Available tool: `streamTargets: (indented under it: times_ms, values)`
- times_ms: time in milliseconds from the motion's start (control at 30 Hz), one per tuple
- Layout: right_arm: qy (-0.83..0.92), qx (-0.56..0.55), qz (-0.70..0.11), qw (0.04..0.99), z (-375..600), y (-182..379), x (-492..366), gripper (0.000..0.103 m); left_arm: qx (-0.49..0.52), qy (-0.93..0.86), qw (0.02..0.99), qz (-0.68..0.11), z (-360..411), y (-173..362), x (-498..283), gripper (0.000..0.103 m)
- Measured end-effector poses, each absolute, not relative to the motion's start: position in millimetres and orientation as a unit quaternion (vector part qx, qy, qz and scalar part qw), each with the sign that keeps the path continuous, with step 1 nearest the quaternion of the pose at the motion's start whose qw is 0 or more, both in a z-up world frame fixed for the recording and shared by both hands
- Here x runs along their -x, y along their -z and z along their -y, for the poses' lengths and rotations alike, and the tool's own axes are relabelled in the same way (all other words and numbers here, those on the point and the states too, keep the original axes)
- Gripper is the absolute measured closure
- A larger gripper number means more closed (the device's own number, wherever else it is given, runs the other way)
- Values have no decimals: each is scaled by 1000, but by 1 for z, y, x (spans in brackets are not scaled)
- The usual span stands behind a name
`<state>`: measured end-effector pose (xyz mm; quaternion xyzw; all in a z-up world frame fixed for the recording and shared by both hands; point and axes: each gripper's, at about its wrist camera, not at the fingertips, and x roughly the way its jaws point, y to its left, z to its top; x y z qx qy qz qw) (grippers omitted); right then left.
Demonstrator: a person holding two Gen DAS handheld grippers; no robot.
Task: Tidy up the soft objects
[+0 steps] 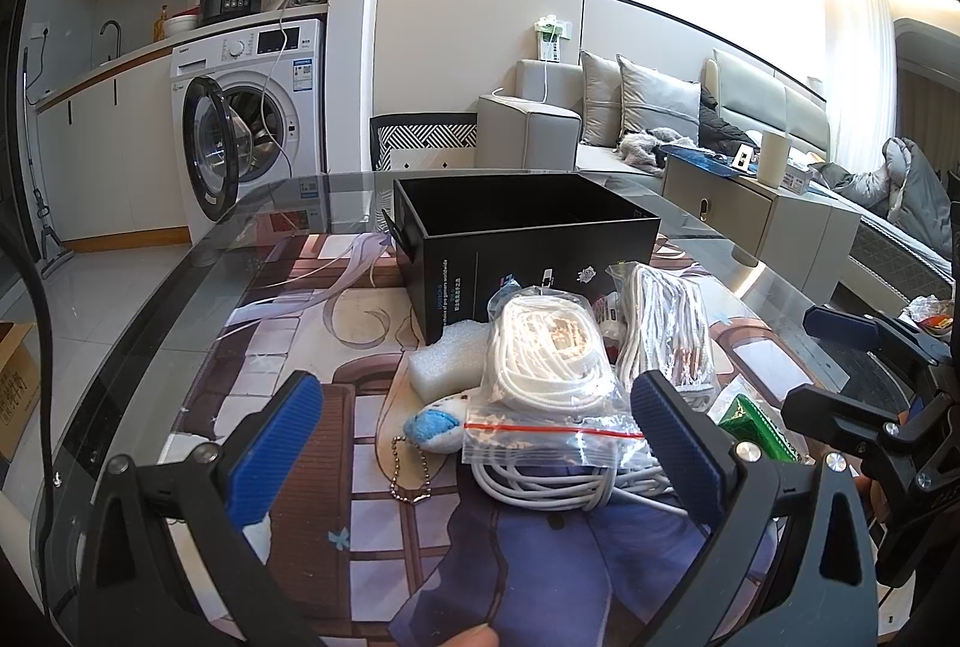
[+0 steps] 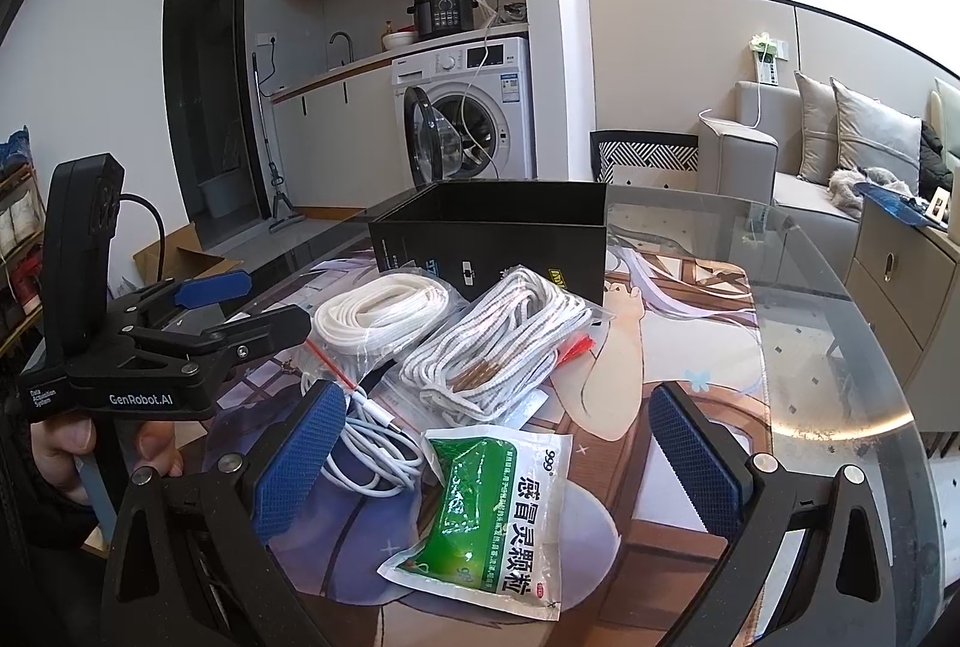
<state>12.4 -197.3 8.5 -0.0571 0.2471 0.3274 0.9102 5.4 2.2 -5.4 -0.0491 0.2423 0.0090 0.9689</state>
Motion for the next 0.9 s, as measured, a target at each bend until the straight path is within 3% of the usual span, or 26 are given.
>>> streamTargets:
  times_ms: [900]
  values:
    - [-322, 52, -240, 914, 199, -11, -12, 0, 47, -9, 970, -240, -2, 5, -6, 0]
